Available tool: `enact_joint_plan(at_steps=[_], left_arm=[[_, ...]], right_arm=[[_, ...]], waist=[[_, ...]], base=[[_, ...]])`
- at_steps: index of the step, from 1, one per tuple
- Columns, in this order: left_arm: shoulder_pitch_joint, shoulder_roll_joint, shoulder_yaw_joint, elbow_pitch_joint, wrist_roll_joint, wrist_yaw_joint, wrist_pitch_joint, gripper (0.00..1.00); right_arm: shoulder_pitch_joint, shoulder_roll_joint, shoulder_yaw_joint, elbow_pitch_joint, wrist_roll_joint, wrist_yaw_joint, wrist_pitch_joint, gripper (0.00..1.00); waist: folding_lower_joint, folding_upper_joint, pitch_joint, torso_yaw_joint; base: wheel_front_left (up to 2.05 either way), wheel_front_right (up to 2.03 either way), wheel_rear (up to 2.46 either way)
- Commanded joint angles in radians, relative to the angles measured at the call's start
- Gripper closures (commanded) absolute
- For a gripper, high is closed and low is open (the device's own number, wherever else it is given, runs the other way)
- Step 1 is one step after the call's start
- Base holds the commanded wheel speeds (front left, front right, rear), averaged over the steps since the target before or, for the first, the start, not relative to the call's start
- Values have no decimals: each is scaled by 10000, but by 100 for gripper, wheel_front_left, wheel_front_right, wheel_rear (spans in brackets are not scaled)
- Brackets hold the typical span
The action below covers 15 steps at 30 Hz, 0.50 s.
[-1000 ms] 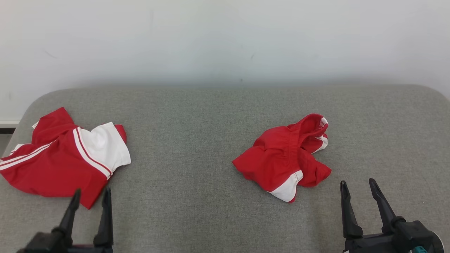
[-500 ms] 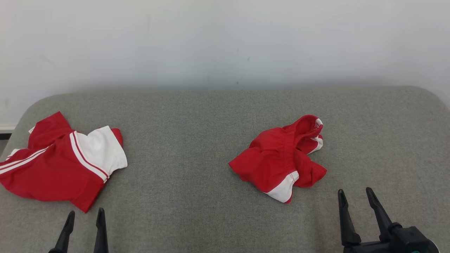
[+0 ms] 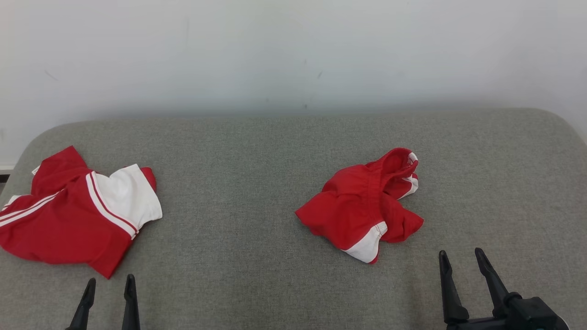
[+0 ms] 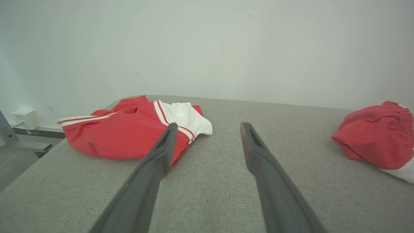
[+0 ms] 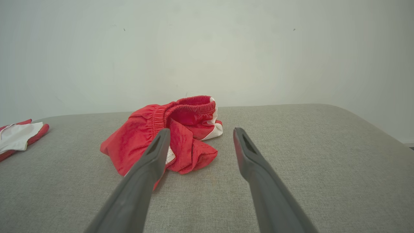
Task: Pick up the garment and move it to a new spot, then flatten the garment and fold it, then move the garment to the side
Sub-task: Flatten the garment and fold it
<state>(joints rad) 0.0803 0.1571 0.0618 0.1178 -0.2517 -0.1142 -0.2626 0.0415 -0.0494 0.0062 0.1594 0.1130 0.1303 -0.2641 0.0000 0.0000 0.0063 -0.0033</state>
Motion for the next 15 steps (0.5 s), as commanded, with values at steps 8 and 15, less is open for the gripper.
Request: enact_joint_plan(at_steps=[8,15], left_arm=[[-10,-171,127,80,221,-78,-34,0],[-292,-255,24,128,297,-142,-34,0]], right_arm=[[5,-15,82,95,-1,8,-6,0],[-937,-337,770,600,105,8,-5,0]], waist=[[0,0,23,95],[0,0,199,411]], base=[[0,0,0],[0,0,0]])
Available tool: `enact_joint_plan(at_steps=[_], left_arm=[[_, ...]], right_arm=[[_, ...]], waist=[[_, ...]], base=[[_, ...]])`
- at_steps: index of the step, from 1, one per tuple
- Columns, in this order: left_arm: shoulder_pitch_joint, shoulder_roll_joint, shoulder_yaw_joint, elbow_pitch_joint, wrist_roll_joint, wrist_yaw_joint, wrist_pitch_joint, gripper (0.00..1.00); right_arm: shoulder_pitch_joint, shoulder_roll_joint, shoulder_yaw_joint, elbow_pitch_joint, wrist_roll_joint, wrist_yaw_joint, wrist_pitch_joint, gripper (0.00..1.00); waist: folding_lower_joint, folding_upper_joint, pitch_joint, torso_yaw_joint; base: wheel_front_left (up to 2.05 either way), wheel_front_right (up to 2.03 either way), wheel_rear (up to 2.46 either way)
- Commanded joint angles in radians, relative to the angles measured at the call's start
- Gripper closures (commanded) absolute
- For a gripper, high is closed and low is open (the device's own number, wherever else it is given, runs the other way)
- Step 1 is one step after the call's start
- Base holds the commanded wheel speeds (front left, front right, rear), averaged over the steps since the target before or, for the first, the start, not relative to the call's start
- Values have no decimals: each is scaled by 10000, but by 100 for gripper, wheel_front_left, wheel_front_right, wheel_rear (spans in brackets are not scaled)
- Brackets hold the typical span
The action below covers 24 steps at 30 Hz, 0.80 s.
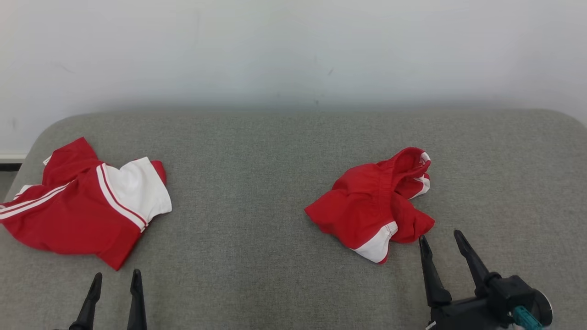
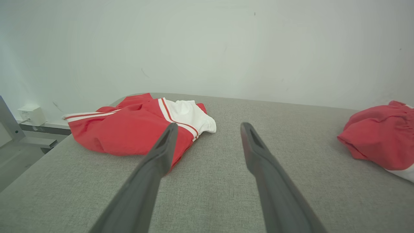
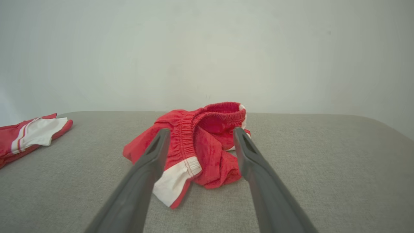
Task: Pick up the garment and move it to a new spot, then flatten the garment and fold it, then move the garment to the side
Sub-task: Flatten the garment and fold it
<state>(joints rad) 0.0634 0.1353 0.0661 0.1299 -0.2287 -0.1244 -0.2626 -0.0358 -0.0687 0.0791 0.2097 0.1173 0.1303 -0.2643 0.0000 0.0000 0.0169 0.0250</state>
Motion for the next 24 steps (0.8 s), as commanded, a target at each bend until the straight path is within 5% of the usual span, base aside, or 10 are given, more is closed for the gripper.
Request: enact_joint_plan(at_steps=[1,20,21,22,24], left_arm=[[-165,-42,-38,19,71,-48,-34,0],[-943,-126,-759,426,-181,-56,-34,0],[-961,-131,-776,434,-191,-57,-34,0],[-959,-131,-771,437,-191,-57,-34,0],[-938,-128,-764,448,-191,-57,-34,0]], right_arm=[[-361,-201,125,261,90,8,-4,0],[-3360,-1337,1438,5370,880,8,7,0],[-3469,-1377,1498,5587,961,8,4,69],[-3566,-1383,1549,5742,1071,8,4,100],[-3666,-1404,1649,5884,1215,8,2,100]], waist=[[0,0,140,198],[0,0,954,1668],[0,0,955,1719],[0,0,949,1742],[0,0,929,1756]], base=[[0,0,0],[0,0,0],[0,0,0],[0,0,0],[0,0,0]])
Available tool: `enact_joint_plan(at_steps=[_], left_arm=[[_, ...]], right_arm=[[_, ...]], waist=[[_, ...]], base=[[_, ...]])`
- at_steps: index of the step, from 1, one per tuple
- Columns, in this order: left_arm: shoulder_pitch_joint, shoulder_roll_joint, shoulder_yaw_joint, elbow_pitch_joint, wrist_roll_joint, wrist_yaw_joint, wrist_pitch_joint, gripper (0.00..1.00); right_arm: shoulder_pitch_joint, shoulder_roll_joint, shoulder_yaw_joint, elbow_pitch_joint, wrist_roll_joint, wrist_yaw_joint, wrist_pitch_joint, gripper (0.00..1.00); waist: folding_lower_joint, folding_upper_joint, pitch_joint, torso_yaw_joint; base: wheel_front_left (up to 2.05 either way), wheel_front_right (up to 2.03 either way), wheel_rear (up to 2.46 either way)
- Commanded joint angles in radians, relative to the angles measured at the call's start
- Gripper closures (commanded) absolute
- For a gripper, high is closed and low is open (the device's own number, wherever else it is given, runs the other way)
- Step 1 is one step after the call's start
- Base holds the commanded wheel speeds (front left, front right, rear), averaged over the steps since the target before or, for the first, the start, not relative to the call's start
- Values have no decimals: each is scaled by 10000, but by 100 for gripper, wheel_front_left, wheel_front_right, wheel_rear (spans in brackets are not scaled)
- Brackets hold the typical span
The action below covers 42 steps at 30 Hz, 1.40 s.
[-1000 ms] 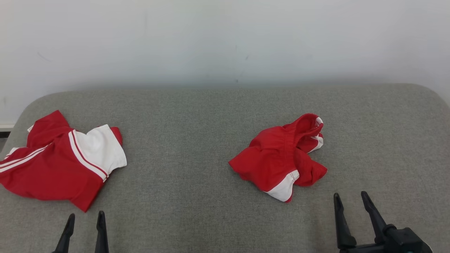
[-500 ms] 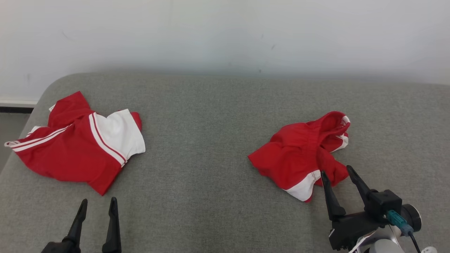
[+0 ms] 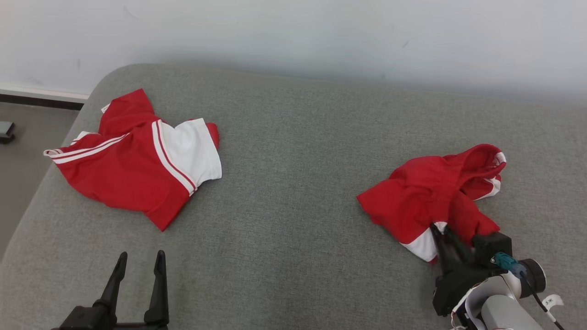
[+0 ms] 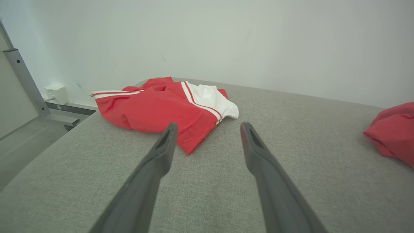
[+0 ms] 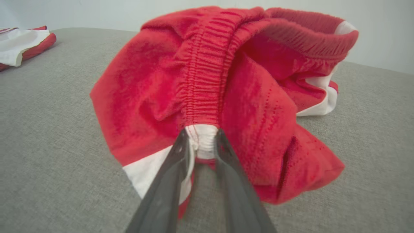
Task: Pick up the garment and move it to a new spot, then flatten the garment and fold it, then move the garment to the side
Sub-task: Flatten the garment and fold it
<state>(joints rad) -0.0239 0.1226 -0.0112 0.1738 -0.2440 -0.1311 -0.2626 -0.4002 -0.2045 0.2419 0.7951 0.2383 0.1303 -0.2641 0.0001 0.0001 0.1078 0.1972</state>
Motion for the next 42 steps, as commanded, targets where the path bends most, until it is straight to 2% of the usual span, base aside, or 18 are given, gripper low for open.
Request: enact_joint_plan(at_steps=[1,4,10,12,15,23,28,29,30,37,42], left_arm=[[-39,5,41,18,-44,9,-34,0],[73,8,98,41,-25,9,-34,0],[-70,-73,-158,-41,-72,8,-34,0],[-94,-131,-271,-48,-78,8,-34,0],[-208,-151,-483,73,-175,10,-34,0],[-463,-149,-993,283,-338,11,-34,0],[-567,-176,-1084,415,-441,11,-34,0],[-586,-190,-1093,436,-448,11,-34,0],[-589,-197,-1091,449,-463,11,-34,0],[-433,-132,-861,505,-452,10,-34,0],[-255,-58,-655,435,-382,10,-34,0]], right_arm=[[-45,-57,68,19,100,8,0,100],[-68,-102,164,-299,260,8,-3,100],[161,-271,475,-1854,-36,8,-3,100],[81,-318,945,-2271,-251,8,-3,100],[-312,-126,2401,-2676,-431,8,-4,100],[-1125,687,5477,-1867,17,8,-4,100],[-1285,1015,6485,-1057,625,8,-4,100],[-1315,1094,6634,-828,787,8,-4,73],[-1378,1186,6657,-735,969,7,-6,0],[-1220,1171,6441,-942,1344,8,-5,0],[-651,758,5766,-2030,1261,8,-5,0]], waist=[[-1,-1,-1,16],[-1,-1,-91,-89],[-1,-1,-174,-200],[-1,-1,-190,-211],[-1,-1,-174,-174],[-1,-1,-64,250],[-1,-1,-17,454],[-1,-1,-15,491],[-1,-1,-12,506],[-1,-1,-185,235],[-1,-1,-406,-164]], base=[[0,0,0],[0,0,0],[0,0,0],[0,0,0],[0,0,0],[0,0,0],[0,0,0],[0,0,0],[0,0,0],[0,0,0],[0,0,0]])
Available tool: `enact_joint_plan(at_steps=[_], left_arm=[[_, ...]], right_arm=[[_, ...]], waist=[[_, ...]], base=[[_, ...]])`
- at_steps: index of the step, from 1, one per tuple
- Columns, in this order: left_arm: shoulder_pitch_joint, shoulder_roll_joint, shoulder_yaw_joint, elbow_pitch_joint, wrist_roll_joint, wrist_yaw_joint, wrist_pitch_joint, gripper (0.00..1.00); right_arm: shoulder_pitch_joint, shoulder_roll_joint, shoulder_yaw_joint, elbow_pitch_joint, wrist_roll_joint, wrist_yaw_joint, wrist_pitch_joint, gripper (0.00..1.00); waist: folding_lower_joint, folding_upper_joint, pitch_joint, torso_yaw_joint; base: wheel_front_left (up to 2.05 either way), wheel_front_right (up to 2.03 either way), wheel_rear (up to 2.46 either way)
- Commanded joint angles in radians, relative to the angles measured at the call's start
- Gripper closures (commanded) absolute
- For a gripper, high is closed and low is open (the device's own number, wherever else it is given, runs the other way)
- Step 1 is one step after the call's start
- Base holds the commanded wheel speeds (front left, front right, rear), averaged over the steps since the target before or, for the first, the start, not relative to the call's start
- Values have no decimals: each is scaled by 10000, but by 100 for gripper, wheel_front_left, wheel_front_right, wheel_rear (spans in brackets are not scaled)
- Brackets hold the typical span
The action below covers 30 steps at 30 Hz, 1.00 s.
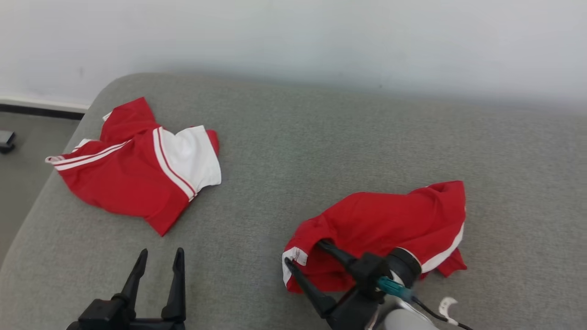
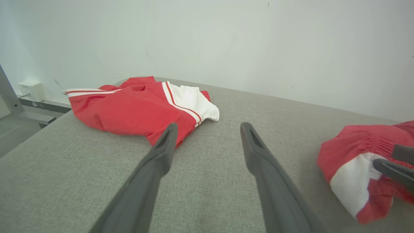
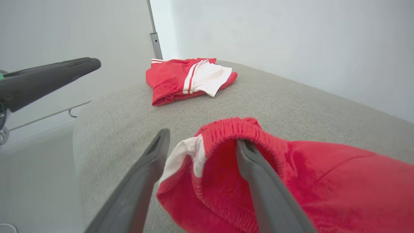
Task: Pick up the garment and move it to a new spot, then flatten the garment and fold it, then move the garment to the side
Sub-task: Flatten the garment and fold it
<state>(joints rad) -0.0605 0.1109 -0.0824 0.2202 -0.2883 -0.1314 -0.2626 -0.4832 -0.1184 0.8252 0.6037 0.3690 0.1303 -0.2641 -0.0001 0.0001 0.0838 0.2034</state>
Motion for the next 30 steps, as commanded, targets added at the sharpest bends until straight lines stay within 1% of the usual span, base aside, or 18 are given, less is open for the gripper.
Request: enact_joint_plan(at_steps=[1,6,9,12,18,24,30], left_arm=[[149,74,106,-46,67,14,-34,0],[273,146,325,-84,75,14,-34,0],[454,64,391,-174,186,14,-34,0],[532,57,497,-251,230,14,-34,0],[649,136,613,-319,249,14,-34,0],[741,185,726,-393,321,15,-34,0],[741,155,769,-458,389,14,-34,0]], right_arm=[[355,-199,-243,-360,-71,8,-3,0],[1202,-604,-709,-1163,-151,8,-5,0],[1619,-767,-925,-1440,-181,8,-5,0],[2165,-889,-1706,-2069,-313,8,-5,0],[3147,-808,-3509,-3325,-834,8,-3,0],[4069,-669,-5000,-4268,-1371,8,-5,0],[4833,-460,-5862,-4726,-1724,8,-5,0]], waist=[[1,-1,-207,-315],[1,-1,-396,-750],[1,-1,-486,-955],[1,-1,-591,-1210],[1,-1,-656,-1575],[1,-1,-645,-1856],[1,-1,-615,-1949]], base=[[0,0,0],[0,0,0],[0,0,0],[0,0,0],[0,0,0],[0,0,0],[0,0,0]])
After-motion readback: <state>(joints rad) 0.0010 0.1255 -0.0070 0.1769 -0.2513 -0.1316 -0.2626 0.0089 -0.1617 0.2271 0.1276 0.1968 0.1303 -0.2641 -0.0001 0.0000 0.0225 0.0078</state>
